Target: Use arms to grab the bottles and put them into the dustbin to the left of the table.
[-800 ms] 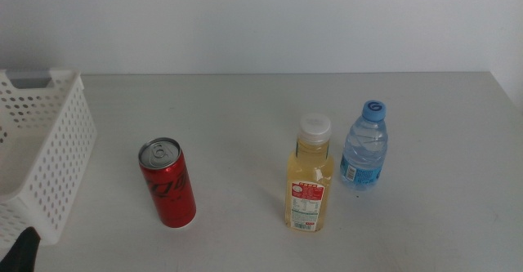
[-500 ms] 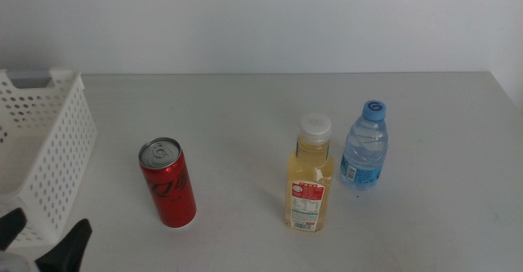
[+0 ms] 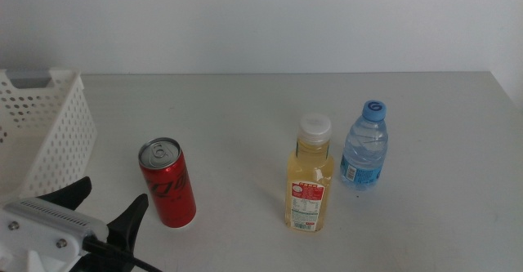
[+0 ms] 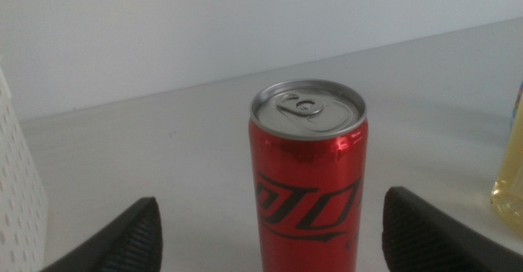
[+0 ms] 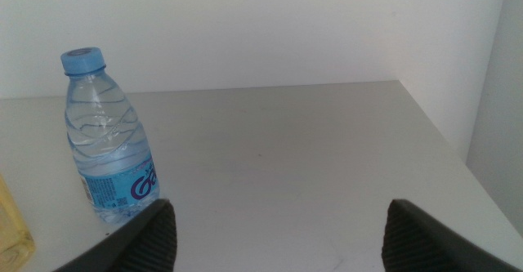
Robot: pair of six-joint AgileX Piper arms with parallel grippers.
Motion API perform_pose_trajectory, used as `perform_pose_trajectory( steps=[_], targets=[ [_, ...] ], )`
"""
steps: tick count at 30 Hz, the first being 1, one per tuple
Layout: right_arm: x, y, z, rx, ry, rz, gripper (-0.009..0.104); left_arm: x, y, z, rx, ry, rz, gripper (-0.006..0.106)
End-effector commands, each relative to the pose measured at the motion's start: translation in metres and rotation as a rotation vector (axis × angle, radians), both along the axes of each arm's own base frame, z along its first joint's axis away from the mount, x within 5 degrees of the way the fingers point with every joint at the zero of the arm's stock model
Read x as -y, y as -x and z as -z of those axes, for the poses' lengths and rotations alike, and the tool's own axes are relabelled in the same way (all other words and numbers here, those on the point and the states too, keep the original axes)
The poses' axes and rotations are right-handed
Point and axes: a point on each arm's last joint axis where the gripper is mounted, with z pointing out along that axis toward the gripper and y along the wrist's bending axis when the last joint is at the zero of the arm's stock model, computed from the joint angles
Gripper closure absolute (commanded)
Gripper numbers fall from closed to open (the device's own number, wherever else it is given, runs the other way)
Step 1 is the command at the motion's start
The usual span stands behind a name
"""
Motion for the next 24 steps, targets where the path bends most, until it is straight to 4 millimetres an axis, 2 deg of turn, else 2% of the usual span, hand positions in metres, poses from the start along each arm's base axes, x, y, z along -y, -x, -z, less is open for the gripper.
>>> perform_pose_trajectory(
  steps=[1,9,24],
  targets=[
    [0.0007,0.0016,-0.0121,0.114,0.013,0.009,0.031,0.0011,-0.0025,-0.0069,0.112,0.038,-0.003,0.010],
    [0.0007,0.0016,-0.0121,0.114,0.013,0.009,0.031,0.0033,-0.0083,-0.0005,0.114,0.026,-0.005,0.010],
    [0.0007,0.0016,-0.0121,0.114,0.013,0.009,0.031,0.0058,-0.0091,-0.0003,0.118,0.056,0.015,0.010]
  ],
)
